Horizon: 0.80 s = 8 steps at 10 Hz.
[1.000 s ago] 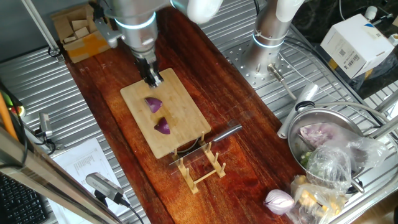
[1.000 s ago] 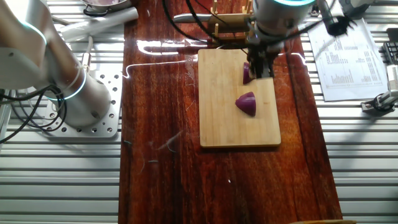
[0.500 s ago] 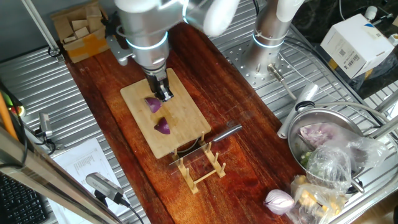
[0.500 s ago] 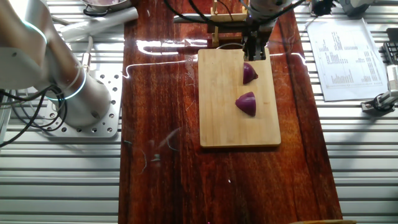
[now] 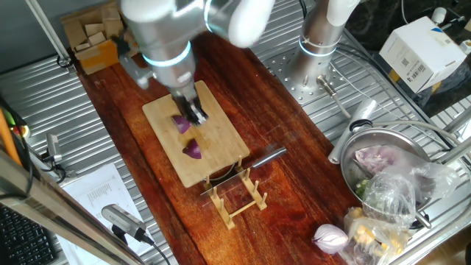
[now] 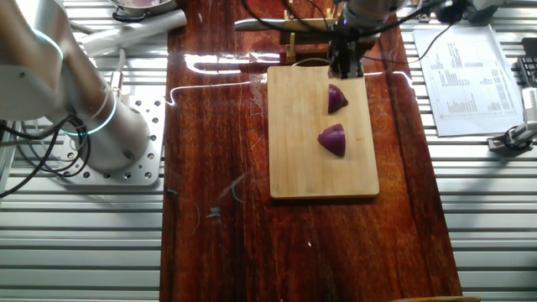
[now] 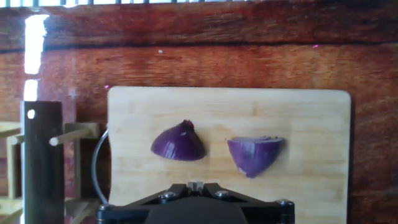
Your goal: Chop the onions
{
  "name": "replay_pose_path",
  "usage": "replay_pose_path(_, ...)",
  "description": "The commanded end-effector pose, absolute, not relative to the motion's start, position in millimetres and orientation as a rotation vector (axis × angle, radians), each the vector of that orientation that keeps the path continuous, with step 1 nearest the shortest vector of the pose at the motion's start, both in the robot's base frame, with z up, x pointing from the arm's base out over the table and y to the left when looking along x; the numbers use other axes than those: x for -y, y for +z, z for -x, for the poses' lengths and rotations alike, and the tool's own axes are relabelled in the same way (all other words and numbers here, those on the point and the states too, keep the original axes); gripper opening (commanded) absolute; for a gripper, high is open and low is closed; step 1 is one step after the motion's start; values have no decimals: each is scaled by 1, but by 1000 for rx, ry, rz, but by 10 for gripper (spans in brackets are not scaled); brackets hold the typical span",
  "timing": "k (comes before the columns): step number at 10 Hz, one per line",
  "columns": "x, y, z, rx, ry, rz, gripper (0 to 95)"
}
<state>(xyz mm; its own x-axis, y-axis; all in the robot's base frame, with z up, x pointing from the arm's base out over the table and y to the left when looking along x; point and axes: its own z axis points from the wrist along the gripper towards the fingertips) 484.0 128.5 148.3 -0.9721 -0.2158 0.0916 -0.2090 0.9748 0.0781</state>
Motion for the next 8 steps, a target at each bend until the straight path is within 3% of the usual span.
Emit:
replay_pose_path(1,-159,147,-481,3041,-26,-180,0)
replay_pose_path(2,-159,147,-481,3038,-26,-230,0)
replay_pose_path(4,-159,147,-481,3022,-49,-297,380)
replay_pose_path(5,-161,146,-480,3018,-50,-289,380)
replay_pose_path(6,-171,144,-479,3020,-46,-271,570)
replay_pose_path(8,-202,139,-476,3034,-41,-195,570)
